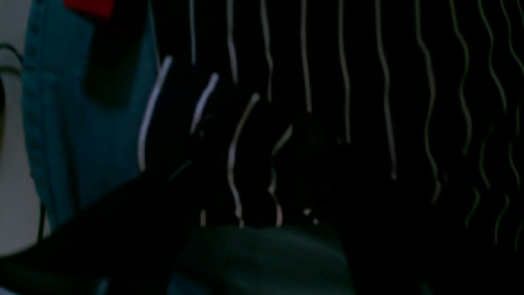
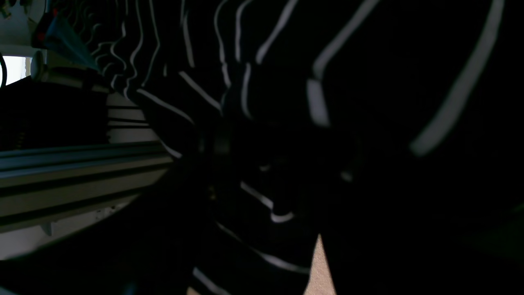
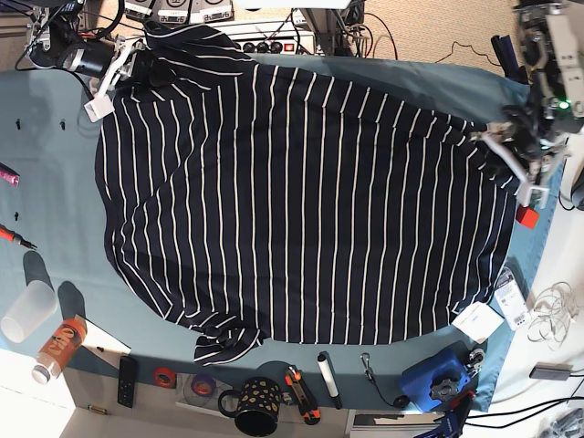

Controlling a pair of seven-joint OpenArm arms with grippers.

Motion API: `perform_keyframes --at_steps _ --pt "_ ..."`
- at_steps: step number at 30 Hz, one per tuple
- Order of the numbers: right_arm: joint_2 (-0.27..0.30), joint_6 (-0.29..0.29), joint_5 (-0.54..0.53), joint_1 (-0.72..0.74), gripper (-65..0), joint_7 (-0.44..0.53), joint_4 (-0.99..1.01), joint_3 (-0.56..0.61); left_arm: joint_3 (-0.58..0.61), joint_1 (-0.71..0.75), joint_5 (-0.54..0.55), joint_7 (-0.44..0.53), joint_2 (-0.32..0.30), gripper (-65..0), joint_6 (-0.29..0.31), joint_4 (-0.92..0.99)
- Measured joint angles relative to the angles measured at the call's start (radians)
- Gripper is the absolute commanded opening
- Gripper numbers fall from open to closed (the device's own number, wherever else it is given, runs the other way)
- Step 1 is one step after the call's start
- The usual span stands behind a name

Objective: Layout the t-shirt on the table in an organized manner, then fold the t-shirt properly
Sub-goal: 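Move both grippers to the shirt's collar-side corners and grasp them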

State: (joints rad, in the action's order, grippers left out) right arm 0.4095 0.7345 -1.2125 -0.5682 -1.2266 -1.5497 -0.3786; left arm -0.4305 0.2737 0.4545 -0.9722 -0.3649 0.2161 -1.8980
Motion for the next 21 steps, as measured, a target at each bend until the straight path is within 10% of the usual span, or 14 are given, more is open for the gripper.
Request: perform_keyframes --at_steps 18,21 --pt "0.0 0.0 -0.001 0.0 -45.1 0.0 0.0 0.0 -0.001 -0.001 -0.106 0.058 0.132 -34.1 -0.044 0.087" --pt "0.0 -0.003 0.002 0.0 -51.1 -0.002 0.0 0.0 -0.001 -0.001 -0.081 0.064 0.132 -41.2 -0.043 0.095"
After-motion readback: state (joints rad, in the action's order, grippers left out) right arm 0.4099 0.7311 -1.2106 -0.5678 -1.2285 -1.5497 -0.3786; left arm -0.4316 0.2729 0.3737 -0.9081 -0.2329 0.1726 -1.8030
